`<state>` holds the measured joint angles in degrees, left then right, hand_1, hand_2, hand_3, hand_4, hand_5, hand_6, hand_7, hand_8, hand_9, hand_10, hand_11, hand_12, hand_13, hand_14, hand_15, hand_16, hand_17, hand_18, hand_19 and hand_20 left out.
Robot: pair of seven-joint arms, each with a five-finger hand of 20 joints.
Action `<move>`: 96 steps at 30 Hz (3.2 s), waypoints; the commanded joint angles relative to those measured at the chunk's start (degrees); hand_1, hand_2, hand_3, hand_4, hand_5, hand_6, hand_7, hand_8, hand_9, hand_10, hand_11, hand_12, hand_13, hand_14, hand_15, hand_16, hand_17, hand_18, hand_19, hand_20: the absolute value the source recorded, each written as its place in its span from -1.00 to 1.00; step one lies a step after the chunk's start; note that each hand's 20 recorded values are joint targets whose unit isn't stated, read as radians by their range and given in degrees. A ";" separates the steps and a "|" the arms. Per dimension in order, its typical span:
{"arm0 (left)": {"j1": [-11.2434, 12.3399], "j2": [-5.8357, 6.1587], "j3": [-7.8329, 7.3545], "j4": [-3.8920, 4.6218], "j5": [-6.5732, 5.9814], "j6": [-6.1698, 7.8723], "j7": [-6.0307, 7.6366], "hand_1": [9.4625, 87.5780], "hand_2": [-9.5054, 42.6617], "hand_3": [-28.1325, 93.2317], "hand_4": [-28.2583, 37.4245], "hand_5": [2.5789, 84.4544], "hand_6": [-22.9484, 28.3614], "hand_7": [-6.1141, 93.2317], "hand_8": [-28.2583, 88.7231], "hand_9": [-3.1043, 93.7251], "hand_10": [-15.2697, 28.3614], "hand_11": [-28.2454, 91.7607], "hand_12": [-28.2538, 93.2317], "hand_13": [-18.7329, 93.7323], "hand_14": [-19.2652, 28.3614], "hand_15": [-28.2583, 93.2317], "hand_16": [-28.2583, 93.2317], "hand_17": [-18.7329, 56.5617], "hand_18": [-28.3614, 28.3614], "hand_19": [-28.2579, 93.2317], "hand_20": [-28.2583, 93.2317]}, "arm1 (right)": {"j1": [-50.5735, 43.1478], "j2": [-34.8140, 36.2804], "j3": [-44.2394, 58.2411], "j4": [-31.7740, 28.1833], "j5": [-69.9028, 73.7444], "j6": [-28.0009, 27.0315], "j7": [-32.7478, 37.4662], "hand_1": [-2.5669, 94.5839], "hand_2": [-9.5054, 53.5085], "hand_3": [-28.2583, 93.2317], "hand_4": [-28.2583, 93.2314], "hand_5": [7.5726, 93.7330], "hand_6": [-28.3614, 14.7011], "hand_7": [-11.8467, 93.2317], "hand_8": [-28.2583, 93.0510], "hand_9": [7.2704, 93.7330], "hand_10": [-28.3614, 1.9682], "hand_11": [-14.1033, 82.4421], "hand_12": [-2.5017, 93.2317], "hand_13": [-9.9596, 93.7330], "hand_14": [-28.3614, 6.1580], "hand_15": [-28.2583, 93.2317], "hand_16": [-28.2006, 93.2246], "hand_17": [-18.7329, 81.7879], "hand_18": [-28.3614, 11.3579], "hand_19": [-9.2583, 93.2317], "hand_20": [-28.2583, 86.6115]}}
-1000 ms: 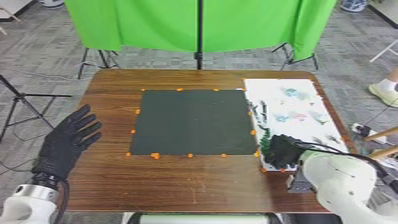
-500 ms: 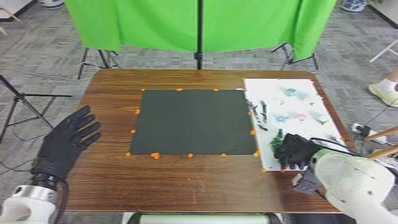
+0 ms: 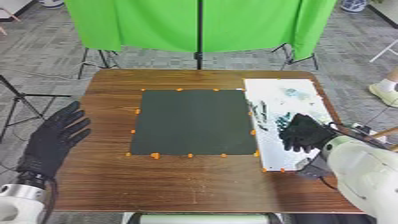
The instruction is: Arrange flowers
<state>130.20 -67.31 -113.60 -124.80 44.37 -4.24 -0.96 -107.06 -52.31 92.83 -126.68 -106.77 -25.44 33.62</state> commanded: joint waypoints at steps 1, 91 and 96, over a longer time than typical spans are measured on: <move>4.93 2.00 -6.78 -1.41 -0.93 0.58 -0.43 -0.56 -0.77 0.63 -0.98 -0.38 0.01 -0.40 -0.74 -0.53 0.15 -0.05 -0.32 -0.42 0.32 0.17 -0.58 -0.77 0.67 0.21 -0.38 | 19.04 0.61 -13.18 4.34 -1.51 -1.46 -3.17 -0.34 -0.59 1.00 -0.59 1.00 0.02 -0.15 -0.56 0.90 0.17 0.23 -0.42 0.88 0.46 0.64 -0.09 0.51 -0.44 1.00 0.56; 5.48 5.23 -2.82 -2.11 -2.23 1.92 -1.41 -0.57 -0.76 0.62 -0.97 -0.40 0.00 -0.40 -0.74 -0.54 0.15 -0.05 -0.32 -0.43 0.32 0.17 -0.58 -0.78 0.67 0.21 -0.37 | 41.45 -38.49 -47.27 39.91 -16.05 -17.23 3.87 -0.47 -0.37 0.75 -0.93 0.94 0.31 -0.04 -0.79 1.00 0.13 0.08 -0.43 0.98 0.39 0.49 -0.02 0.56 -0.59 1.00 0.45; 4.80 3.10 -3.10 -2.08 -1.38 0.93 -2.42 -0.57 -0.76 0.62 -0.97 -0.40 0.00 -0.40 -0.74 -0.54 0.15 -0.05 -0.32 -0.43 0.31 0.17 -0.58 -0.78 0.67 0.21 -0.37 | 41.63 -37.03 -46.10 38.22 -17.87 -17.58 1.59 -0.48 -0.36 0.75 -0.93 0.94 0.30 -0.04 -0.79 1.00 0.13 0.07 -0.43 0.97 0.39 0.49 -0.02 0.56 -0.60 1.00 0.45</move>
<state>134.80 -61.42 -116.50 -127.18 42.29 -2.30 -2.41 -65.39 -90.97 45.82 -86.37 -122.12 -42.20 36.97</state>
